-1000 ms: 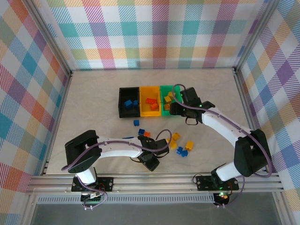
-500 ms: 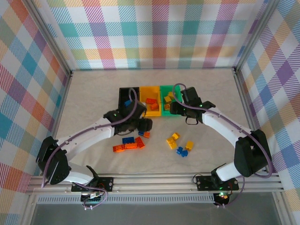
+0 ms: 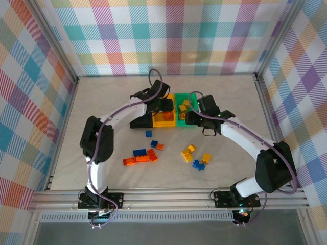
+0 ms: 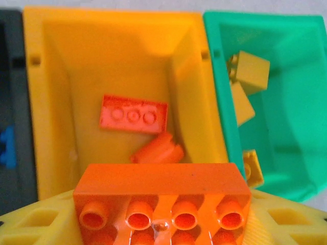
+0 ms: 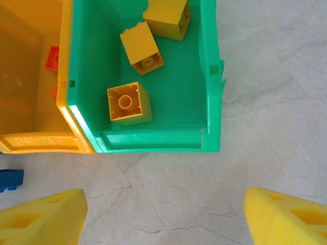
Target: Sort the legos into containers by color
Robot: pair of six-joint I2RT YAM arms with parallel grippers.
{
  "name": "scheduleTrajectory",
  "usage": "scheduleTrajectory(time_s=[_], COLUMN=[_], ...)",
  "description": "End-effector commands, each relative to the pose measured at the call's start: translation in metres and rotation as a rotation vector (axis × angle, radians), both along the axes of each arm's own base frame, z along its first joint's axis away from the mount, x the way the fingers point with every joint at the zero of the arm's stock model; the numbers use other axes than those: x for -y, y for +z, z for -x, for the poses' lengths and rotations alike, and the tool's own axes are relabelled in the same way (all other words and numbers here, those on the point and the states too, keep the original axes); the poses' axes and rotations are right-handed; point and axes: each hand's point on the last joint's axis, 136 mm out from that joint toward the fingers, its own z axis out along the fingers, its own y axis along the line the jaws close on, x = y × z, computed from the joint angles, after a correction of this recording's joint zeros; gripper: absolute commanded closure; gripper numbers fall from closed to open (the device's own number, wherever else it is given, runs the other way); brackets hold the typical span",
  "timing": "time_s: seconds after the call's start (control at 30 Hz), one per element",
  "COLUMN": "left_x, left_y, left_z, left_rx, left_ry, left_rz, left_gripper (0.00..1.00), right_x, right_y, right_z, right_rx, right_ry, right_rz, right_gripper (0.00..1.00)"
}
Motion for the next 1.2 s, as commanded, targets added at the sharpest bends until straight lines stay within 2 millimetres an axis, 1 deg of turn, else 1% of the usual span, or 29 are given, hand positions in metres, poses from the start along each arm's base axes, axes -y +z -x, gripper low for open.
scheduleTrajectory(time_s=[0.0, 0.17, 0.23, 0.33, 0.37, 0.47, 0.53, 0.63, 0.67, 0.73, 0.8, 0.9, 0.97, 1.03, 1.07, 1.1, 1.17], left_x=[-0.007, 0.002, 0.005, 0.011, 0.012, 0.017, 0.020, 0.026, 0.028, 0.029, 0.029, 0.017, 0.002, -0.016, -0.025, -0.042, -0.067], left_y=[0.000, -0.016, -0.018, -0.016, -0.015, -0.007, 0.002, 0.023, 0.033, 0.049, 0.065, 0.075, 0.077, 0.073, 0.074, 0.066, 0.059], left_z=[-0.016, -0.028, -0.031, -0.033, -0.033, -0.032, -0.029, -0.021, -0.017, -0.007, 0.005, 0.028, 0.046, 0.066, 0.074, 0.087, 0.107], left_rx=[-0.015, -0.050, -0.056, -0.058, -0.057, -0.048, -0.041, -0.012, 0.002, 0.025, 0.047, 0.063, 0.075, 0.081, 0.091, 0.090, 0.095], left_ry=[0.044, 0.058, 0.061, 0.057, 0.056, 0.048, 0.042, 0.029, 0.022, 0.010, 0.003, 0.009, 0.026, 0.051, 0.065, 0.093, 0.131], left_rz=[-0.046, -0.053, -0.044, -0.022, -0.019, 0.004, 0.024, 0.078, 0.102, 0.138, 0.186, 0.227, 0.242, 0.238, 0.237, 0.214, 0.189], left_gripper=[0.53, 0.52, 0.43, 0.24, 0.19, 0.10, 0.07, 0.04, 0.00, 0.00, 0.00, 0.00, 0.00, 0.00, 0.00, 0.00, 0.00], right_x=[0.002, 0.003, 0.003, 0.002, 0.002, 0.001, -0.001, -0.006, -0.011, -0.025, -0.047, -0.081, -0.102, -0.123, -0.130, -0.141, -0.156], right_y=[0.009, 0.011, 0.013, 0.014, 0.014, 0.012, 0.010, 0.007, 0.006, 0.005, 0.004, -0.002, -0.012, -0.023, -0.027, -0.035, -0.048], right_z=[0.002, 0.004, 0.005, 0.008, 0.009, 0.012, 0.015, 0.019, 0.022, 0.029, 0.041, 0.063, 0.075, 0.086, 0.088, 0.092, 0.095], right_rx=[0.022, 0.026, 0.027, 0.024, 0.022, 0.012, 0.005, -0.014, -0.023, -0.031, -0.028, -0.029, -0.041, -0.056, -0.065, -0.079, -0.089], right_ry=[-0.007, -0.005, -0.002, 0.011, 0.014, 0.025, 0.035, 0.074, 0.099, 0.172, 0.281, 0.433, 0.514, 0.587, 0.604, 0.631, 0.663], right_rz=[-0.027, -0.027, -0.028, -0.035, -0.037, -0.040, -0.047, -0.065, -0.075, -0.106, -0.120, -0.095, -0.058, -0.029, -0.017, 0.006, 0.036], right_gripper=[0.20, 0.19, 0.19, 0.19, 0.19, 0.19, 0.19, 0.20, 0.22, 0.24, 0.26, 0.29, 0.30, 0.30, 0.29, 0.26, 0.23])
